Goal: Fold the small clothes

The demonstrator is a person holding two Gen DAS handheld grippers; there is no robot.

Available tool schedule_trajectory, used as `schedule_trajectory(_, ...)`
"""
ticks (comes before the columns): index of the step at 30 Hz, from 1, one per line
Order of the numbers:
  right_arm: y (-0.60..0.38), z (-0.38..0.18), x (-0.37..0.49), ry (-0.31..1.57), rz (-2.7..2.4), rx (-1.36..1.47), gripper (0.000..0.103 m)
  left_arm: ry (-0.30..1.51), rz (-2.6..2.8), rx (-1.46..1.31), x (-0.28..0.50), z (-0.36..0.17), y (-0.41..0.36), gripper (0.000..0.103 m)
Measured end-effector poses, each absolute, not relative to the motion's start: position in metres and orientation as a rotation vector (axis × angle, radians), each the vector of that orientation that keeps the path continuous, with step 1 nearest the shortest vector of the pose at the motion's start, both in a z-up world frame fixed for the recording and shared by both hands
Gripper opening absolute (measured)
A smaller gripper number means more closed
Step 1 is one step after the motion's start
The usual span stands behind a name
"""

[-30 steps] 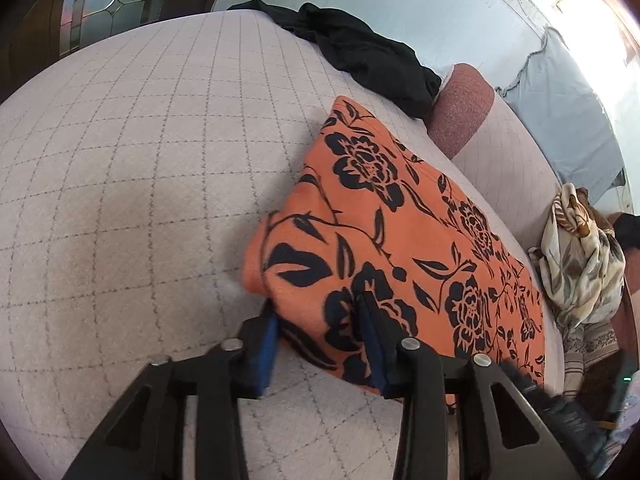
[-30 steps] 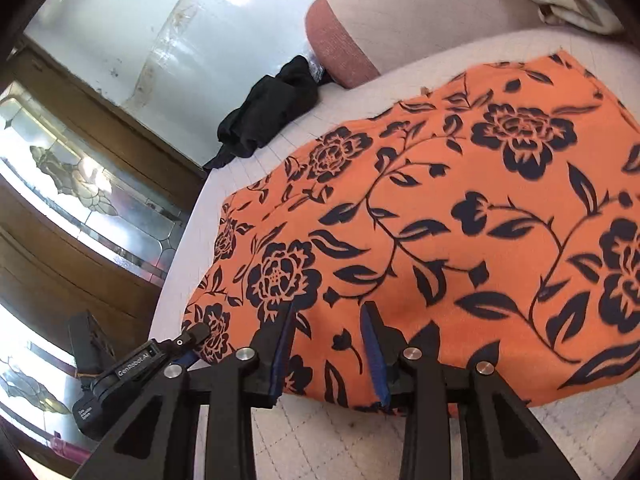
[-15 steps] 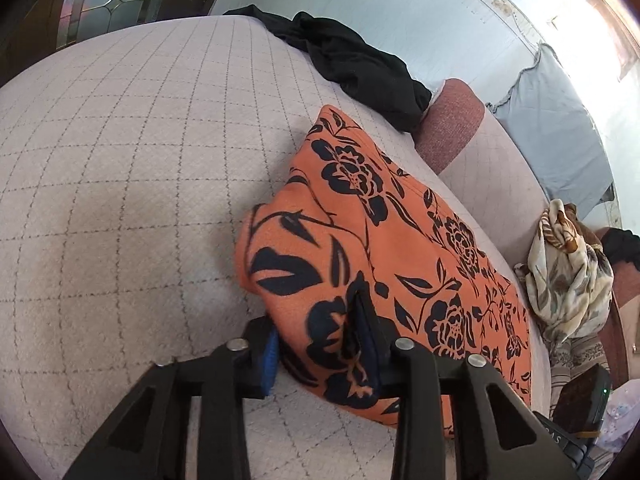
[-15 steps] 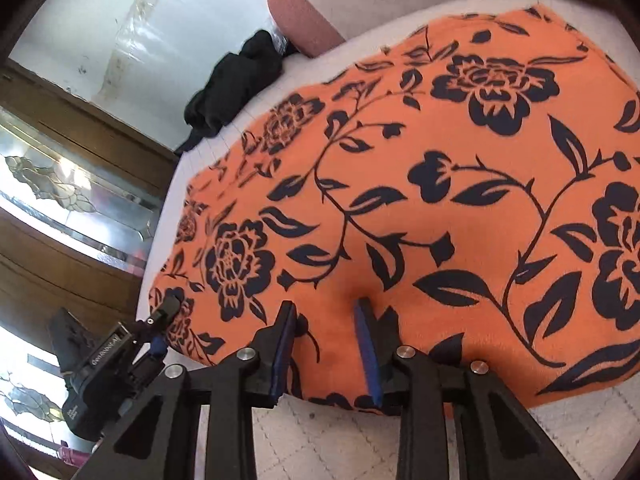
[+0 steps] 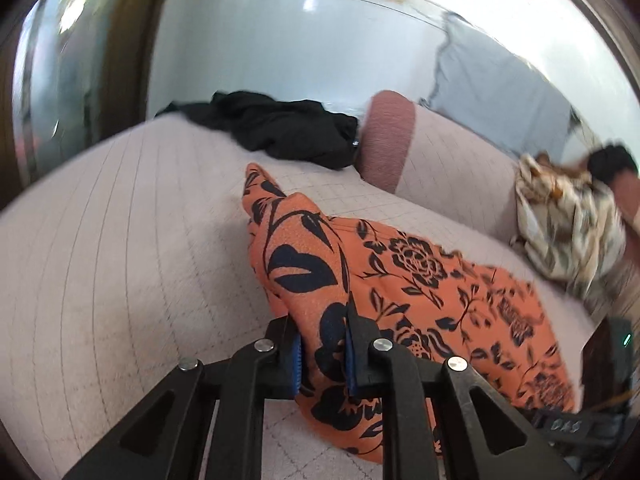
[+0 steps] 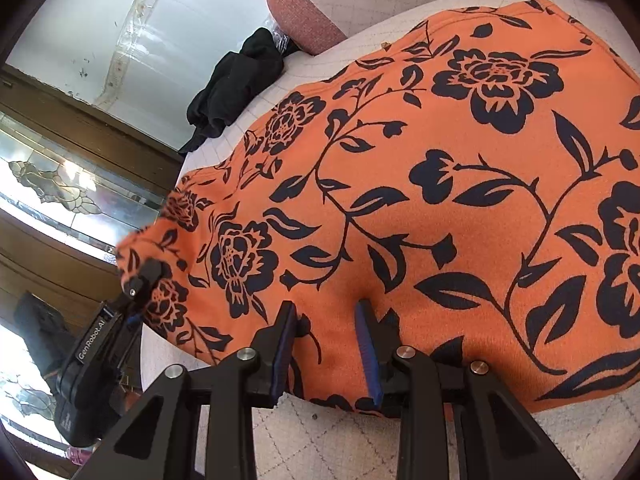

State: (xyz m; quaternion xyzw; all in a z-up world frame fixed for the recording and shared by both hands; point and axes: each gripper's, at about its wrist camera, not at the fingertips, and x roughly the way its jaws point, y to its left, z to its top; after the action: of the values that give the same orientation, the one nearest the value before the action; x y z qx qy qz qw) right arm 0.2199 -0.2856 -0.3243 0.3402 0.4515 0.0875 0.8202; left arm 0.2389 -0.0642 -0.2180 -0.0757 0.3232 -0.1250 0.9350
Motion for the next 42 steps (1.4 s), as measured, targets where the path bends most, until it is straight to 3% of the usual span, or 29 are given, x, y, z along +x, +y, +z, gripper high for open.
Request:
schedule_trajectory(11,-0.316,-0.304,0.228,0.971,0.325,0.789,0.040,0.620,-0.372,0.134,0.211,-0.218,-0.118,0.013)
schedule_trajectory(12,-0.320,-0.296,0.232,0.951,0.342,0.797,0.059,0.618,-0.379,0.143,0.210,-0.217,-0.120,0.013)
schedule_trajectory(14,-0.326,-0.279,0.243,0.905,0.349,0.813,0.079,0.617,-0.386,0.148,0.209,-0.216,-0.121,0.013)
schedule_trajectory(21,-0.281,-0.222,0.348,1.005,0.448,0.625,0.079,0.630,-0.389,0.137,0.210,-0.216,-0.123,0.013)
schedule_trajectory(26,-0.234,-0.230,0.420,1.184,0.458,0.542,0.079,0.634,-0.393,0.134,0.211,-0.217,-0.123,0.013)
schedule_trajectory(30,-0.202,-0.226,0.440,1.210,0.499,0.498,0.079,0.633,-0.402,0.135,0.210,-0.217,-0.124,0.013)
schedule_trajectory(35,-0.158,-0.227,0.463,1.303,0.411,0.221,0.079,0.626,-0.420,0.150,0.206,-0.218,-0.126,0.012)
schedule_trajectory(36,-0.154,-0.235,0.466,1.330,0.377,0.178,0.074,0.625,-0.423,0.153,0.206,-0.218,-0.127,0.012)
schedule_trajectory(37,-0.157,-0.242,0.465,1.343,0.341,0.158,0.061,0.628,-0.428,0.150,0.207,-0.218,-0.127,0.012)
schedule_trajectory(38,-0.160,-0.248,0.465,1.349,0.322,0.150,0.024,0.632,-0.437,0.144,0.207,-0.218,-0.128,0.012)
schedule_trajectory(42,-0.189,-0.240,0.442,1.200,0.345,0.181,0.015,0.625,-0.486,0.141,0.204,-0.217,-0.135,0.012)
